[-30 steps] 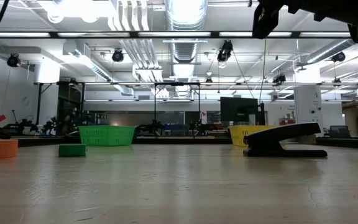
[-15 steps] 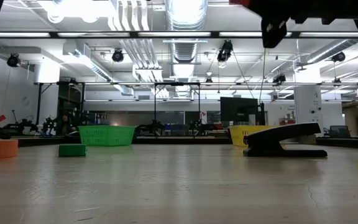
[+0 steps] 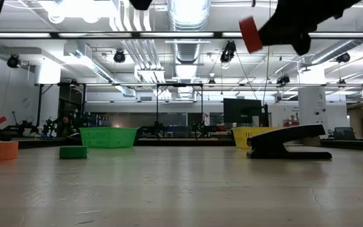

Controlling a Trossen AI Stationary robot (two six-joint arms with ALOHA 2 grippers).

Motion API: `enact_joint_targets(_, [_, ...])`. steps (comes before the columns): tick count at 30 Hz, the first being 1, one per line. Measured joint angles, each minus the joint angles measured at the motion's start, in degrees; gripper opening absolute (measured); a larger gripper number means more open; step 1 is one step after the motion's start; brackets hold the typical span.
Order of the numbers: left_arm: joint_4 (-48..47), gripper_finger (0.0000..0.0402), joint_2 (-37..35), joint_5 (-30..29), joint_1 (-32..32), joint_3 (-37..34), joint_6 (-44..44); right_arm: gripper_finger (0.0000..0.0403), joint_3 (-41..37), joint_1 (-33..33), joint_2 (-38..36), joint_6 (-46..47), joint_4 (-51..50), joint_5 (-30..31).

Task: Pick and place Stapler, Stapler remover, tape
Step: Put the red tape into the yellow bin

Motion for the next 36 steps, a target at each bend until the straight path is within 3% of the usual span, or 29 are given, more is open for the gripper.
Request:
enact_joint_targets(4, [-0.02, 0.0202, 0.04, 0.07, 0.0, -2.06, -0.85, 0.0048, 8.81, -6.54, 0.07, 6.33, -23.51, 0.31])
enact_joint_targets(8, [0.84, 0.0202, -0.22, 0.22, 0.0, -3.11, -1.81, 0.0048, 14.65, -14.1, 1.97, 9.07, -35.34, -1.67])
enact_joint_targets(17, [1.28, 0.0202, -0.35, 0.35, -0.2, -2.93, -2.81, 0.0049, 20.84, -26.93, 12.39, 0.62, -35.25, -3.88])
enact_joint_targets(26, [0.92, 0.0202, -0.37, 0.33, -0.2, -3.07, -3.93, 0.005, 25.61, -37.97, 27.36, -6.34, -34.69, 0.03])
enact_joint_targets(36, [-1.3, 0.0202, -0.37, 0.28, -0.2, -3.09, -4.96, 0.005, 30.74, -44.0, 41.2, -12.49, -36.98, -1.37])
